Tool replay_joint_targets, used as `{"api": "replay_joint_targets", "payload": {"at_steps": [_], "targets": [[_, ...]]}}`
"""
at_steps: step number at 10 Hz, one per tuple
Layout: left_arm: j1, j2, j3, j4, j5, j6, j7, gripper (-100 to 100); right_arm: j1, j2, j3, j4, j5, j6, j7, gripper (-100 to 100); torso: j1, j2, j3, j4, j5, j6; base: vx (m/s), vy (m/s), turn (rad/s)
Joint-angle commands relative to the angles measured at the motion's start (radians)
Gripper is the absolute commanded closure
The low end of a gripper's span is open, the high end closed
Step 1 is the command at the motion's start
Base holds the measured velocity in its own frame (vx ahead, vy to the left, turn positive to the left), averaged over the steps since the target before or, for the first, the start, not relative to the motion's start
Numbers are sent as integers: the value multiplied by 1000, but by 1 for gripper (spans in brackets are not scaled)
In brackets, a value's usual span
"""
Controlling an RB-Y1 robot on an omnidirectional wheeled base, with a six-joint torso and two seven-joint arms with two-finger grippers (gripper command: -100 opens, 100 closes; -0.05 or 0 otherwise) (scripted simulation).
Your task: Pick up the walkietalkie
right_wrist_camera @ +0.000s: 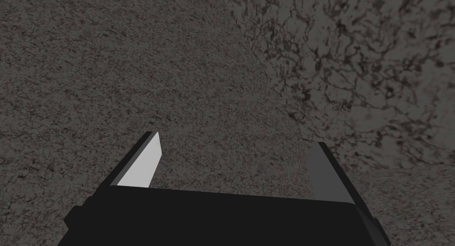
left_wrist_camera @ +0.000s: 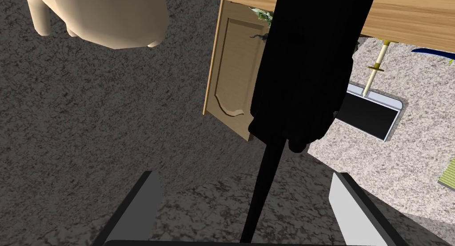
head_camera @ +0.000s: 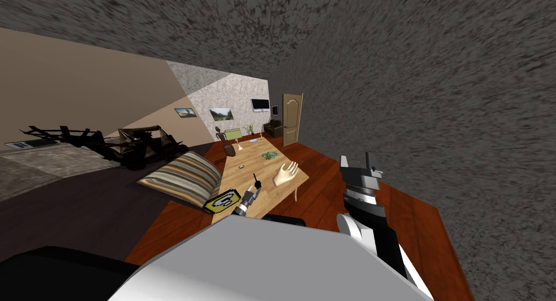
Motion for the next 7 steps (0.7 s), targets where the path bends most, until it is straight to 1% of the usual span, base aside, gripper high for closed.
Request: {"api": "replay_joint_targets", "payload": {"at_steps": [1, 2, 4, 5, 6, 7], "targets": [[-6, -28, 13, -22, -50, -6, 20, -100, 0, 0, 0, 0, 0, 0, 0, 0, 0, 0, 0, 0, 0, 0, 142, 30, 458], [-6, -28, 13, -22, -81, -6, 20, -100, 0, 0, 0, 0, 0, 0, 0, 0, 0, -4, -2, -1, 0, 0, 83, -1, 330], [-6, -28, 13, -22, -142, -6, 20, -100, 0, 0, 0, 0, 0, 0, 0, 0, -2, 2, 1, 0, 0, 1, 8, -9, -8], [-6, -28, 13, -22, -152, -6, 20, -100, -1, 0, 0, 0, 0, 0, 0, 0, -2, 4, 2, 1, 0, 1, -15, 0, -11], [-2, -76, 35, -79, -192, 7, 67, -100, -1, 0, 0, 0, 0, 0, 0, 0, -1, 5, 3, 1, 0, 1, 85, 19, 349], [-2, -83, 35, -93, -222, 7, 67, -100, 0, 0, 0, 0, 0, 0, 0, 0, -1, 1, 0, 0, 0, 0, 146, 13, 416]]}}
